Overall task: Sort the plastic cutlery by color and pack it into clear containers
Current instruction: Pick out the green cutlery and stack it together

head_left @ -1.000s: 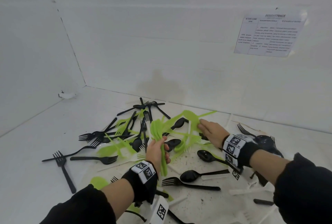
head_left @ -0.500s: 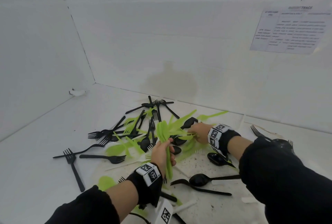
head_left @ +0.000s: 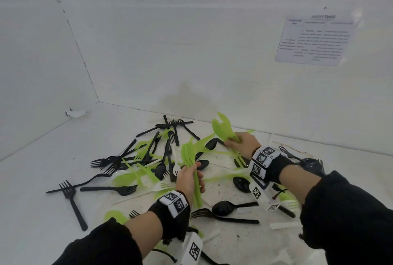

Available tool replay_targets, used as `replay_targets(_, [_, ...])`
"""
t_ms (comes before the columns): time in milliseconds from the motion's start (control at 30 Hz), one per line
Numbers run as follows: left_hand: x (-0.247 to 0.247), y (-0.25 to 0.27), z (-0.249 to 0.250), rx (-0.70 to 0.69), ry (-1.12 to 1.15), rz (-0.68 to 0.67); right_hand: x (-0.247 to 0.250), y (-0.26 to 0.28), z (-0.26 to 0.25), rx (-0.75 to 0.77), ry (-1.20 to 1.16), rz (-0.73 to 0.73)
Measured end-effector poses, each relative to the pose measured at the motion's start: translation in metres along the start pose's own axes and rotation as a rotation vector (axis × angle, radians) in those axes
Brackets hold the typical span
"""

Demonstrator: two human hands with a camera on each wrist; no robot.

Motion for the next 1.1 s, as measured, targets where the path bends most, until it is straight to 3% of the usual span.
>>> replay_targets(200, [-0.028, 0.01, -0.003, -0.025, 0.013, -0.066, -0.042, 0.029, -0.011, -0.108, -0.234, -0.208])
replay_targets(433, [-0.037, 0.022, -0.011, 0.023, 0.021, -0.123, -0.056, 0.056, -0.006, -0.082, -0.215, -0.003])
replay_targets(600, [-0.04, 0.025, -0.018, 0.076, -0.043, -0.167, -0.052, 0.074, -0.004, -0.061, -0.224, 0.067])
replay_targets(767, [-0.048, 0.029, -0.023, 0.065, -0.115, -0.174, -0.051, 0.087, -0.001, -0.156, -0.335, 0.214])
replay_targets(933, [-0.062, 0.036, -0.03, 0.093, -0.134, -0.28, -0.048, 0.095, 0.005, -0.224, -0.382, 0.239])
replay_targets(1100, [-0.068, 0.038, -0.035, 0.111, -0.152, -0.27, -0.041, 0.099, 0.012, -0.234, -0.255, 0.186])
Point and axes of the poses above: each hand's wrist, its own y-axis away from the middle knuckle, its own x-axis out of the back of the hand, z = x × y, the point moved 4 cm from there along -y, towards the middle knuckle
